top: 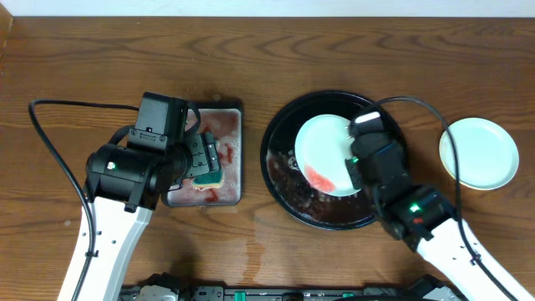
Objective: Clean dirty plates on tray and stack at the side
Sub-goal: 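Lift the blue-green plate with right gripper, tilting it upward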
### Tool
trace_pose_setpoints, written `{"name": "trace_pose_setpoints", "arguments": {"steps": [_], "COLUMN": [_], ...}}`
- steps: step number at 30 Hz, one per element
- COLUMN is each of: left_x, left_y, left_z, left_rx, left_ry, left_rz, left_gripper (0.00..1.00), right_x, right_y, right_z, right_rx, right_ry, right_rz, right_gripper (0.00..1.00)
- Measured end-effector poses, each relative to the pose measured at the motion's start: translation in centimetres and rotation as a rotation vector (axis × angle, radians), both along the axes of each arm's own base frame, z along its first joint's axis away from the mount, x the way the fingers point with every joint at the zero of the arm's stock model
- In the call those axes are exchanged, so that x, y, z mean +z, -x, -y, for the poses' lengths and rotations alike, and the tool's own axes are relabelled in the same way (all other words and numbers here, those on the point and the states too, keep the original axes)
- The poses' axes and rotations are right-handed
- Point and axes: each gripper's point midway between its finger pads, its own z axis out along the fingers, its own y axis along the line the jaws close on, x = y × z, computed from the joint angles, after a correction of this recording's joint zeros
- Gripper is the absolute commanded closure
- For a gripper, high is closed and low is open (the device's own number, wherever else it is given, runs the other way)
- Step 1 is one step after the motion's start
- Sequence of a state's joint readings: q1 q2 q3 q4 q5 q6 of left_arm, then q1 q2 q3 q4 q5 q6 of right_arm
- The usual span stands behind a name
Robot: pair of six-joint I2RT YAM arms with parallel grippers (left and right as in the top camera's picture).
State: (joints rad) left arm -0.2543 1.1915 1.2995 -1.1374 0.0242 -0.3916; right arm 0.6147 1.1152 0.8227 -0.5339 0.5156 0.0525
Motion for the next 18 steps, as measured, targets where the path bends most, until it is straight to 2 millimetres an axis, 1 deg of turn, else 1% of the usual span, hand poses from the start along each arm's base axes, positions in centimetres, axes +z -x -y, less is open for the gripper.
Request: {"name": "trace_pose_setpoints", "arguments": {"steps": [6,11,18], "left_x": [0.0,0.0,0.0], "left_y": [0.0,0.0,0.0], "left_z": [0.0,0.0,0.0], "left_rx": [0.0,0.0,0.0], "left_ry": [0.0,0.0,0.0], "left_rz": [0.0,0.0,0.0], "left_gripper": [0.17,0.17,0.17], "right_x": [1.5,2.9,4.7], "right_y": [0.9,2.1,3.6], "right_z": [-1.1,-2.6,-3.9], "right_rx": [0.023,0.075,0.107], "right_ry": [0.147,0.273,0.38], "right_rz": [0.093,0.172,0.268], "right_gripper": [0.99,0.99,0.99]}}
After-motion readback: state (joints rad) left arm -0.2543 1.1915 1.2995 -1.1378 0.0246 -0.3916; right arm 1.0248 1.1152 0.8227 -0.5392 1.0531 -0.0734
